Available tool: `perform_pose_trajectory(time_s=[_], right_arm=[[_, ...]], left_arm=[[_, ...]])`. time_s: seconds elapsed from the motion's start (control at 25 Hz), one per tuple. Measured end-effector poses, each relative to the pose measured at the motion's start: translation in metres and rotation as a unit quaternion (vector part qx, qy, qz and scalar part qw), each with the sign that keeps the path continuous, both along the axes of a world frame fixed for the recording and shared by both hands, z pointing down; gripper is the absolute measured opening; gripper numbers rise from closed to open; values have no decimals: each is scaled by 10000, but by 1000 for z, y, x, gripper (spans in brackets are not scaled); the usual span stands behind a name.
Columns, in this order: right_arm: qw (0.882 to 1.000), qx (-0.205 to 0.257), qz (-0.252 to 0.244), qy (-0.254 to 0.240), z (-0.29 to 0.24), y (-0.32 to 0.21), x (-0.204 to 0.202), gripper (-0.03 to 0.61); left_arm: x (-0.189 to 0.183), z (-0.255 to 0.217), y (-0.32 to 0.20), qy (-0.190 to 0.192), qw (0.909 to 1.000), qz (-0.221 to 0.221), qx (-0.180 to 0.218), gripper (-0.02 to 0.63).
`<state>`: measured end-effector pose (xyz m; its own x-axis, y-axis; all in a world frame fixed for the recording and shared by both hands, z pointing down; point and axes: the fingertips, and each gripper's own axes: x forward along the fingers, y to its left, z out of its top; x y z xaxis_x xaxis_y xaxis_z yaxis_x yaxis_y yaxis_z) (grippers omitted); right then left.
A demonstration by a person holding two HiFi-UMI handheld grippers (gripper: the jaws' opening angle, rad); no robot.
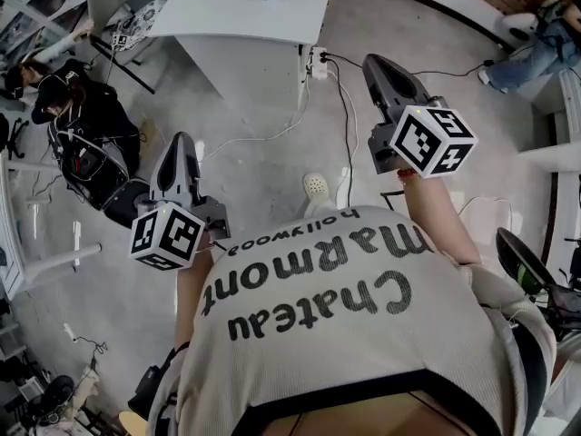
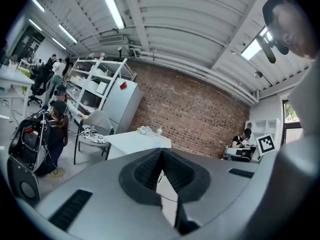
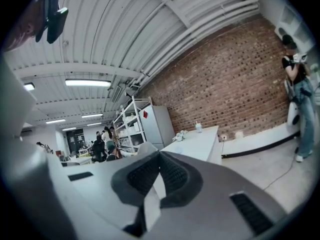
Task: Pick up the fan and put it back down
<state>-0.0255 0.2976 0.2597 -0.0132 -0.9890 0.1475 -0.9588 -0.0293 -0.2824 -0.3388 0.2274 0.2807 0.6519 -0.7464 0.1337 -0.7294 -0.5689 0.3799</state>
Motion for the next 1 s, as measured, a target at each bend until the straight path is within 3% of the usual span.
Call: perform_pose_trajectory(time_s=[0.36, 1.0], right_arm=[[9998, -11, -211, -56, 3, -75, 47, 3], [9989, 38, -453, -80, 1, -157, 117, 3]], left_arm=[[48, -6, -60, 59, 9999, -108, 27, 2], [128, -7, -135, 129, 9997, -187, 65, 2]])
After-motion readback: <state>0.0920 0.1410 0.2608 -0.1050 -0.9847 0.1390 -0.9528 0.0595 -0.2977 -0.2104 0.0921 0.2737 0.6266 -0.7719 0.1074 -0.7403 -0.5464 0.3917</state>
